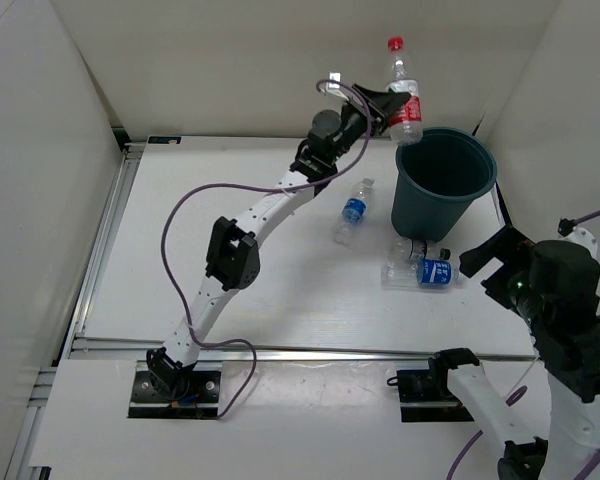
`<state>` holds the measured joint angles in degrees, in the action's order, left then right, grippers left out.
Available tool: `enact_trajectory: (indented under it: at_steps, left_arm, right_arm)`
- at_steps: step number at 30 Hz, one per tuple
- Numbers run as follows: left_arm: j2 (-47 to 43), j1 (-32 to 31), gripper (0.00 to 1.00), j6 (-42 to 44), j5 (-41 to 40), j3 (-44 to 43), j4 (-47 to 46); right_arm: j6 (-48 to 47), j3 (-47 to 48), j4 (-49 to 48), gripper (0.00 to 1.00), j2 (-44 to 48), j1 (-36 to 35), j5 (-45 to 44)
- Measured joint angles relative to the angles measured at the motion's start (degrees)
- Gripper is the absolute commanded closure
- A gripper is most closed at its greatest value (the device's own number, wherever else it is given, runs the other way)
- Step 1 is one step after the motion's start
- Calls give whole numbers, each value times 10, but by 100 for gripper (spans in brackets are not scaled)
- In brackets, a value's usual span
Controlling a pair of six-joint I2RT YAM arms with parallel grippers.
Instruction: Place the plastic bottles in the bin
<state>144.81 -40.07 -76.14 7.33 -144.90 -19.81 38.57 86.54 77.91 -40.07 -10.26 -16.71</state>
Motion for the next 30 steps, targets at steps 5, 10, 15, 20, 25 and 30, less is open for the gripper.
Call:
enact_trajectory:
  at_steps: [5, 10, 15, 20, 25, 30]
  left_arm:
    - [29, -18, 45, -30, -22, 2, 5]
    - [25, -27, 45, -33, -33, 1, -14]
    - [24, -38, 45, 13, -31, 1, -6]
    - [24, -56, 45, 76, -10, 2, 9]
    - [24, -67, 41, 136, 3, 2, 18]
    - [24, -71, 34, 173, 3, 2, 18]
  right_arm:
    - [8, 4, 1, 1, 26, 0, -6]
    - [15, 4, 1, 1, 29, 0, -6]
    - [14, 5, 1, 1, 29, 0, -5]
    - [10, 15, 2, 1, 29, 0, -5]
    - [-8, 30, 2, 1, 26, 0, 0]
    - [-24, 39, 2, 1, 22, 0, 10]
